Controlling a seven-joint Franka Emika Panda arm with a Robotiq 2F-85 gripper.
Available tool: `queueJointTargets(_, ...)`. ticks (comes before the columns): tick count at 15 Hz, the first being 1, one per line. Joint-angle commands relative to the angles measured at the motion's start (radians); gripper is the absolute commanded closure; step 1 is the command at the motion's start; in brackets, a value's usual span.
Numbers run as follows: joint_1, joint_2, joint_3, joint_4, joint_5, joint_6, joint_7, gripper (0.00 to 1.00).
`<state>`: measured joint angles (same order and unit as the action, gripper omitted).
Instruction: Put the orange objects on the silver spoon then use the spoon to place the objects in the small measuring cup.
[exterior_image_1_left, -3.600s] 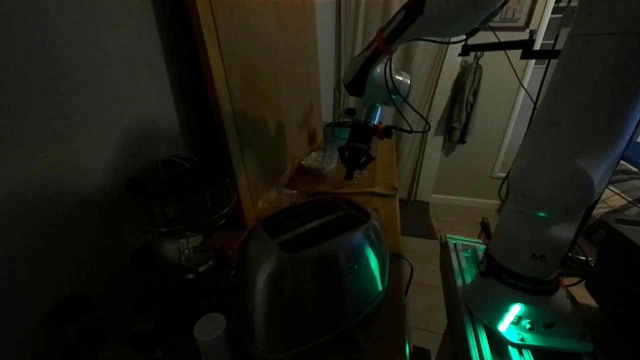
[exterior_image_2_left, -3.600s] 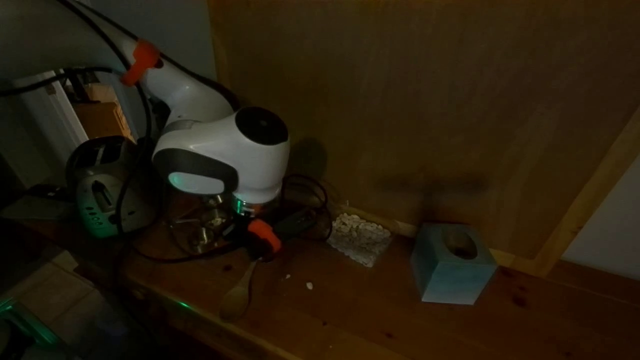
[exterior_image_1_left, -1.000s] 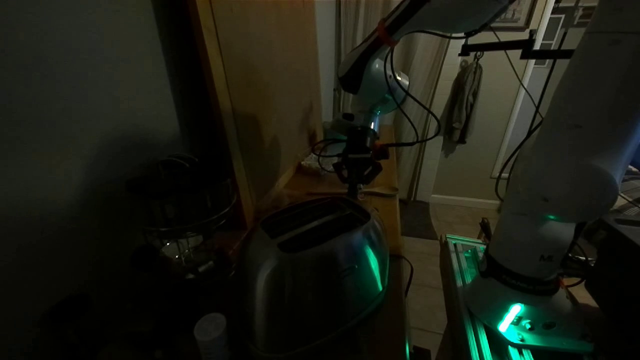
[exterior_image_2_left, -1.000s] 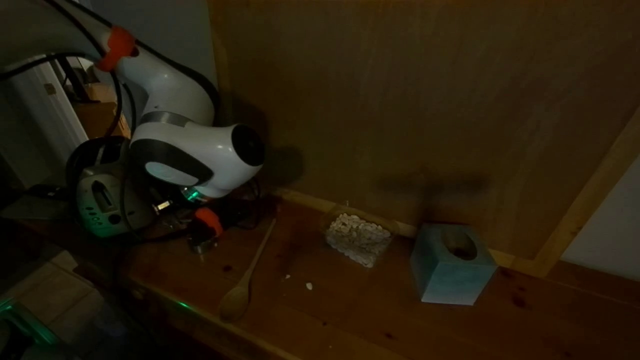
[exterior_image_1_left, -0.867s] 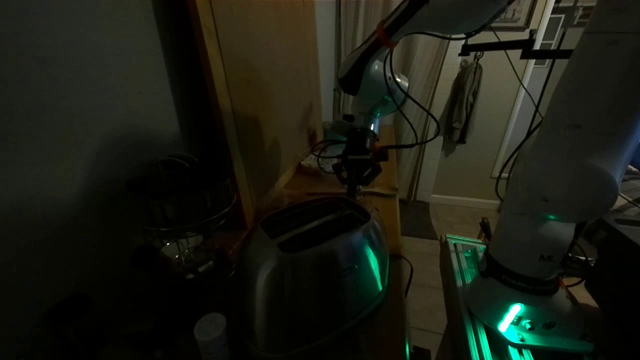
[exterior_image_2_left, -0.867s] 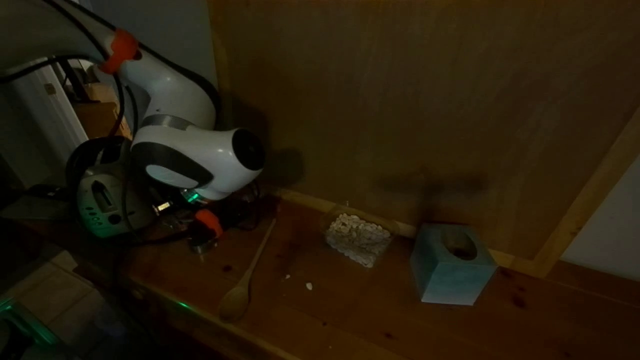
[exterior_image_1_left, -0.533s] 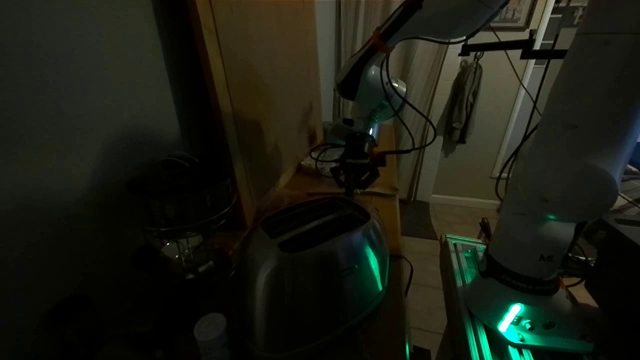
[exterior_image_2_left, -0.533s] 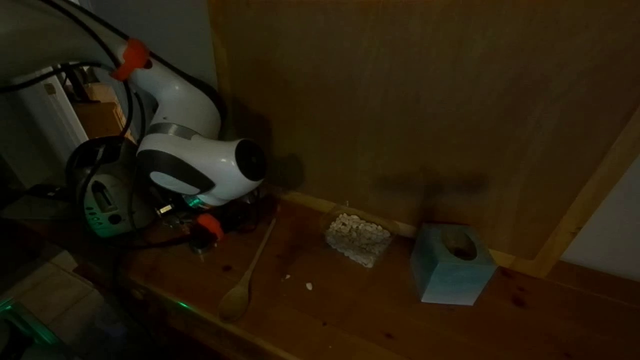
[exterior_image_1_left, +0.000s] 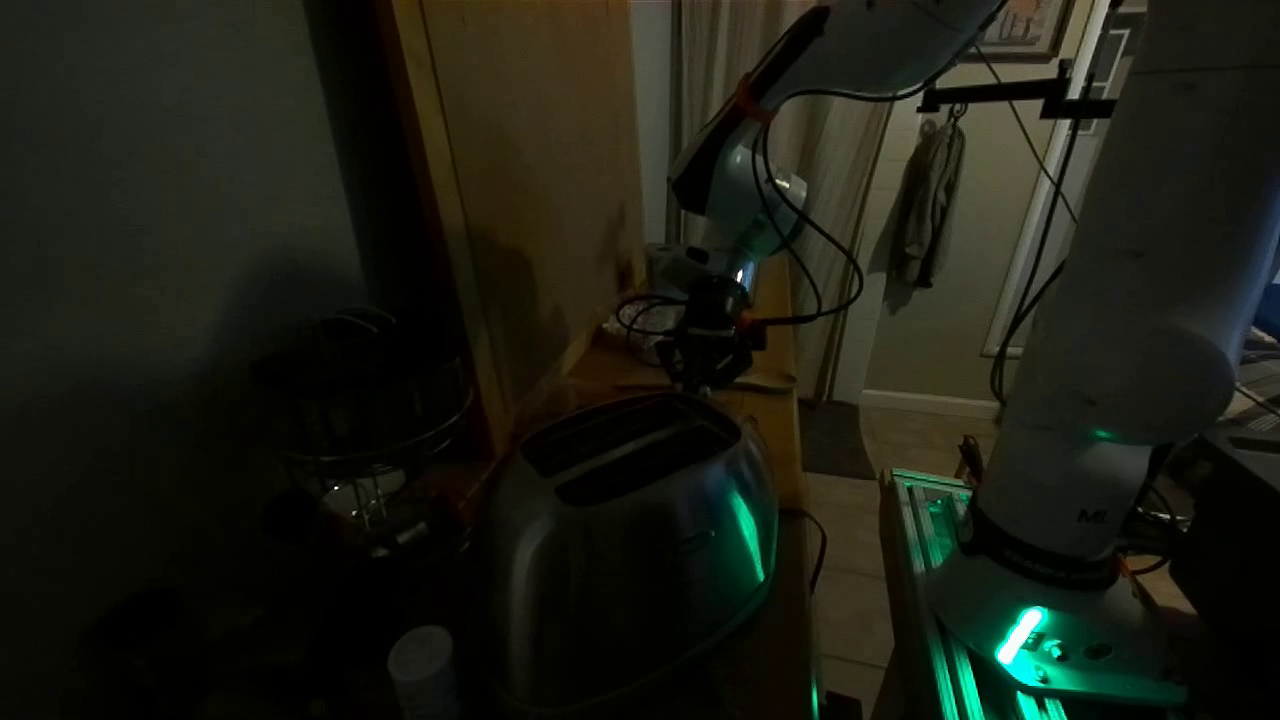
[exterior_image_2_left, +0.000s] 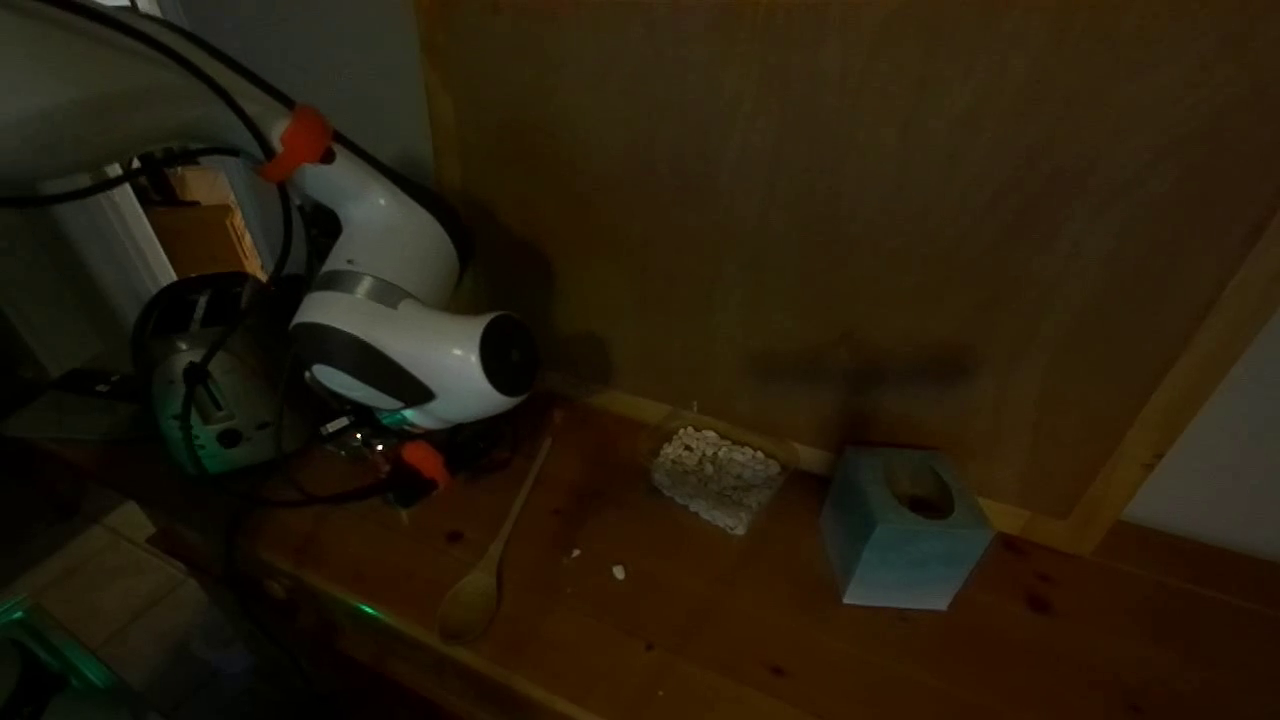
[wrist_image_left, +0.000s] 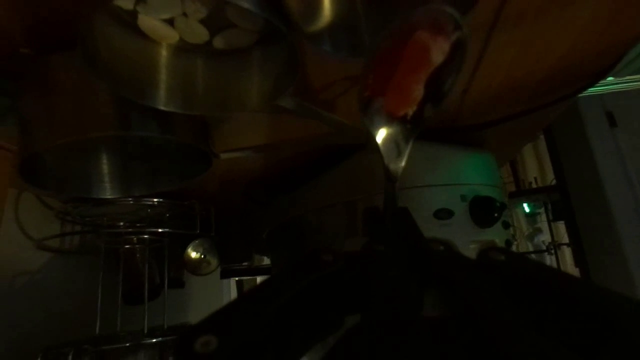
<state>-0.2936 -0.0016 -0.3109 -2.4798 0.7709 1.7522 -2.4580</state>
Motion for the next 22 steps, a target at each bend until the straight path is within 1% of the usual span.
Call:
queueJointTargets(1, -0.014, 0.039, -0.007, 0.031, 0.051, -0.041, -0.051, 0.96)
queueJointTargets(6, -0.027, 0.067, -0.011, 0.054, 0.087, -0.070, -0.081, 0.96)
queueJointTargets(12, -0.048, 0.113, -0.018, 0.091, 0.092, -0.094, -0.071, 0.96)
queueJointTargets(20, -0.082, 0.185, -0.020, 0.131, 0.125, -0.219, -0.057, 0.96)
queueJointTargets(22, -0.086, 0.196, -0.020, 0.136, 0.126, -0.217, -0.064, 0.96)
